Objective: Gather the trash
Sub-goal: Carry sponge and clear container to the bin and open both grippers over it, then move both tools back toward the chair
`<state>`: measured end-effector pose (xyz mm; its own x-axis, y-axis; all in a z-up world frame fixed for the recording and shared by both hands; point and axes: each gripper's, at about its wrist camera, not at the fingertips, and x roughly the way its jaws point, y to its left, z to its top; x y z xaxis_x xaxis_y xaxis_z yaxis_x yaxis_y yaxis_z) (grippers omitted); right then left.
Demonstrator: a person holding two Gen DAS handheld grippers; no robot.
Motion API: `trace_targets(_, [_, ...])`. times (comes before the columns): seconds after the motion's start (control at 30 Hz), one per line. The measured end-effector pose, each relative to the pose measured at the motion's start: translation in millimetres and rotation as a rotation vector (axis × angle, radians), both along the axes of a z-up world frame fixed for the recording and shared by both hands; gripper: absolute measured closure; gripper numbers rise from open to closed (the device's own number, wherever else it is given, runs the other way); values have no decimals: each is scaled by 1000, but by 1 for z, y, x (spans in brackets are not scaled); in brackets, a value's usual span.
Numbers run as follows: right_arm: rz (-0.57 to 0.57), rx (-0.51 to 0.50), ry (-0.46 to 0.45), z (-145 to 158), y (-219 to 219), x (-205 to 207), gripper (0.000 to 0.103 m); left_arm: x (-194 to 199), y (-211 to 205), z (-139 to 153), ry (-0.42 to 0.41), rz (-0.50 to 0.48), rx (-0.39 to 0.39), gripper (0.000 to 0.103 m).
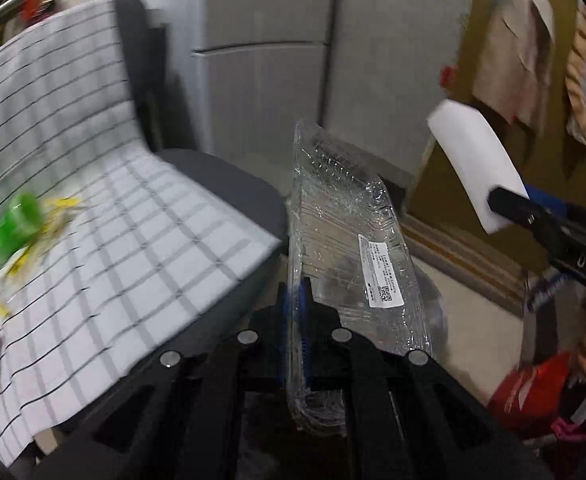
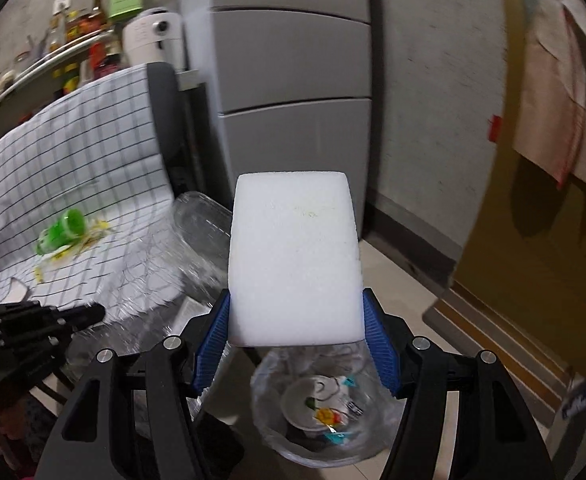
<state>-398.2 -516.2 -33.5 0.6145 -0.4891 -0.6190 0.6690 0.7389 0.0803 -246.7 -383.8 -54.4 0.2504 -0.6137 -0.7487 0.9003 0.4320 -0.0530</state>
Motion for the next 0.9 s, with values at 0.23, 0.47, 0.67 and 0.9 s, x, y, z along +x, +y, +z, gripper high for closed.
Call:
trace_targets(0.23, [-64,49,10,-22,-29,-20,39,-24,-57,-34,28,-116,111,99])
trace_targets(0.47, [-108,152,52,-55,-59,-25,33,-34,-101,-70,67,-168,194,79])
trace_targets(0.67, [-117,227,129,-83,-67,-15,21,-22,-91,-62,57,-132,156,63])
trace_targets(0.9, [-99,172,88,-59,-55,-5,21,7,-53,-38,27,-9,105,62])
